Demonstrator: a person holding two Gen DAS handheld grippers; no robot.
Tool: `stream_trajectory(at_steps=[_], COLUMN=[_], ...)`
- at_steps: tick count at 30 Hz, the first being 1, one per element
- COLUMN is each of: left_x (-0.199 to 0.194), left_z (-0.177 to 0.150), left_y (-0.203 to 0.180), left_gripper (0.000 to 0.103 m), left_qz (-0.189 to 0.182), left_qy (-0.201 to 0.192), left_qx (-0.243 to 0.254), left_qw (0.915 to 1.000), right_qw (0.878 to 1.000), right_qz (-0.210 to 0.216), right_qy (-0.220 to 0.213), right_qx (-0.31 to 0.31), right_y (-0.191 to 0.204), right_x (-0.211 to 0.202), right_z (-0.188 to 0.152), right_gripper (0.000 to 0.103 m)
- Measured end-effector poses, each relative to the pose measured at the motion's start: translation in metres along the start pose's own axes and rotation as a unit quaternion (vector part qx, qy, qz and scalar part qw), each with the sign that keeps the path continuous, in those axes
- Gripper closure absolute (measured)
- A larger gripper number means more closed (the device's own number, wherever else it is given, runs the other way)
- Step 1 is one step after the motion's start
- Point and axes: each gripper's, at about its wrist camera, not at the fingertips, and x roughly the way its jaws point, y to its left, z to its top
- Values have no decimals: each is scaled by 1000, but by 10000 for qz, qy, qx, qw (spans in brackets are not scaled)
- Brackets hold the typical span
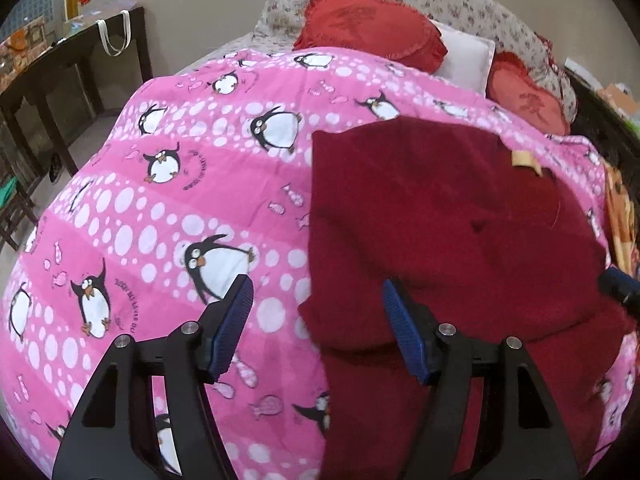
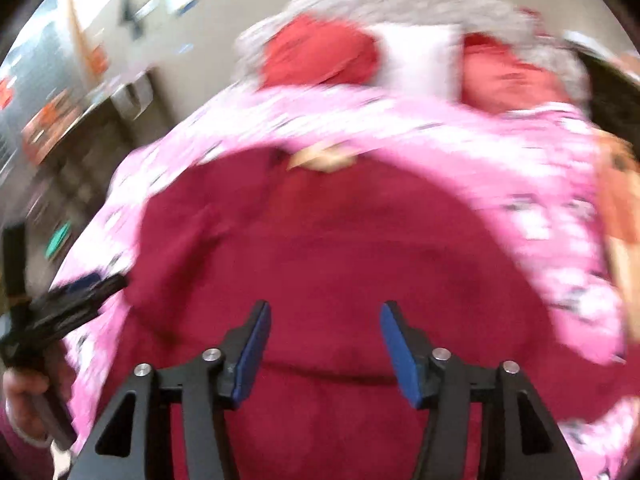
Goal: Fold small clothes
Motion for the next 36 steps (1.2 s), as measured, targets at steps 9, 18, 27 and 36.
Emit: stream_trajectory(at_steps=[9,18,27,36], left_x=[16,1,24,31], left_z=[-5,1,-5,-5], left_y=[-21,-24,-45,-44], left_gripper=[35,35,35,34], left_qz=[122,187,287,329], left_qy=[275,15,312,320], left_qx=[-63,-3,377,274], left_qw=[9995,9998,9984,9986], right_qw=[9988,9990,9983,9988], right_qz=[-234,-186,-448,-46], right_qy=[-31,-406,44,-374], right_qx=[427,36,369,320], right_y=[-57,-53,-76,-59], right_x=[24,9,31,-11], right_z=[20,19,17,6], right_gripper=[51,98,91,63])
